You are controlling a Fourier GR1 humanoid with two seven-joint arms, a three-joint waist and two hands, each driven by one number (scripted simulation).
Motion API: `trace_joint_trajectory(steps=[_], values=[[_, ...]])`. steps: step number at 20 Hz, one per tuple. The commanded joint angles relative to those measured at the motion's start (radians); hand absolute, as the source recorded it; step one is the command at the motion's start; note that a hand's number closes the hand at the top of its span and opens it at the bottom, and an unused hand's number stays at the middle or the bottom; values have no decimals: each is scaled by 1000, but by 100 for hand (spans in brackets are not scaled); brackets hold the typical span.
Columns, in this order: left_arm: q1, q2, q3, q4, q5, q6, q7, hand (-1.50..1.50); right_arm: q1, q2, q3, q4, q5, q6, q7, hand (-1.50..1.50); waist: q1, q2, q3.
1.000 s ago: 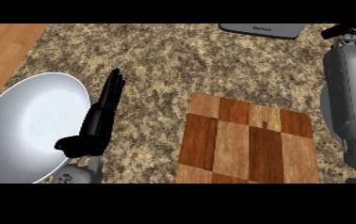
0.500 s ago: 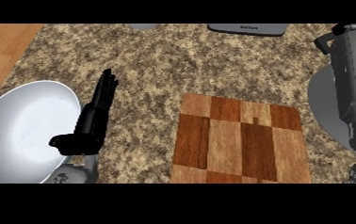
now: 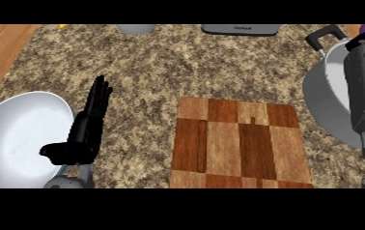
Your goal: Pick the can from the cutting board and place it in the pot
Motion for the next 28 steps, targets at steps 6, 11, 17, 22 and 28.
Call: trace_joint_trajectory(steps=[6,11,17,22,28], values=[[23,0,17,-25,0,6,14,0,99,6,-157,53,-116,-195,72,150,-21,-7,1],[17,-2,21,-31,-7,10,26,0,155,44,-220,67,-165,-210,76,150,-32,-10,0],[19,-32,18,36,-30,27,-37,0,167,69,-353,80,-258,-219,100,-150,-32,-7,0],[39,-2,68,47,30,-35,-72,0,195,85,-350,-23,-338,-454,-144,-150,-39,-11,-1],[51,10,46,24,9,-32,-33,0,207,109,-342,-204,-388,-792,-270,-150,-44,-14,0]])
